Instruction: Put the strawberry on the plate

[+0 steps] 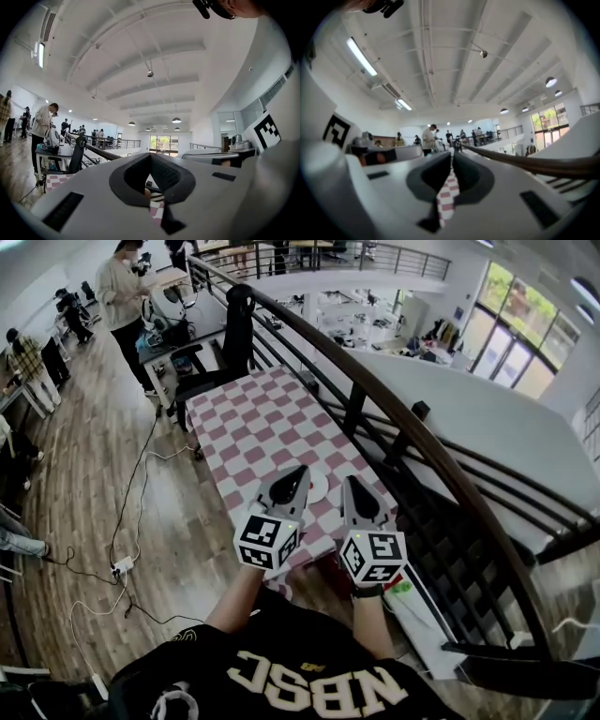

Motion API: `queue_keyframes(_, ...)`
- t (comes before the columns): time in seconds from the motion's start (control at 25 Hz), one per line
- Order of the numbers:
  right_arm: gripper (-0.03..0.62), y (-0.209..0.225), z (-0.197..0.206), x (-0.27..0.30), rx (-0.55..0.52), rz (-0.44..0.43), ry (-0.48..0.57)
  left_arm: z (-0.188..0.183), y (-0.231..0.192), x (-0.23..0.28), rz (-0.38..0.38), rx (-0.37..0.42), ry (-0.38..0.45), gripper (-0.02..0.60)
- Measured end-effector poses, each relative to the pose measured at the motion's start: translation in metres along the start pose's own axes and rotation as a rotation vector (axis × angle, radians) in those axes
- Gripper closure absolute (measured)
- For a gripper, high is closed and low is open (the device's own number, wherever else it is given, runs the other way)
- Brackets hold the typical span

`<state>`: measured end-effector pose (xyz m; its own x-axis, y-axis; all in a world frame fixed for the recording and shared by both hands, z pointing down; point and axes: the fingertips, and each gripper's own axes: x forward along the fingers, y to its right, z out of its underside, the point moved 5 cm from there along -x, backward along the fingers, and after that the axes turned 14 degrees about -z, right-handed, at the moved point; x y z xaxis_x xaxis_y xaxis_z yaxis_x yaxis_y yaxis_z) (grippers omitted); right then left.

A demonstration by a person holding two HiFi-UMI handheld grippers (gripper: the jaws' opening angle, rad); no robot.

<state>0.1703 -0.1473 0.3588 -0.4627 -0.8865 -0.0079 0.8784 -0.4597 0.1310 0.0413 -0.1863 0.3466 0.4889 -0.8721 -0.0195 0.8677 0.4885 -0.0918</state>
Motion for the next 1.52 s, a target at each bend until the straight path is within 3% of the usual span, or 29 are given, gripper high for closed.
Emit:
queue_keyframes(0.24,0.573,-0.008,-0.009,-0.007,-0.016,0.014,-0.011,-0.014,0.002,-0.013,-0.012,-0.002,0.023,0.572)
queue_keyframes(0.8,0.574,-0.011,0.0,-0.022,-0.062,0.093,-0.076,-0.008,0.001,-0.033,-0.038,0.008,-0.002,0.572)
queue_keyframes(1.12,0.576,-0.007,0.002,-0.027,-0.055,0.112,-0.069,-0.002,0.002,-0.035,-0.061,0.076,-0.006,0.572)
queue_keyframes(1.52,0.574,-0.004,0.001,-0.031,-0.102,0.117,-0.031,0.007,0.003,-0.03,-0.061,0.078,-0.01,0.572)
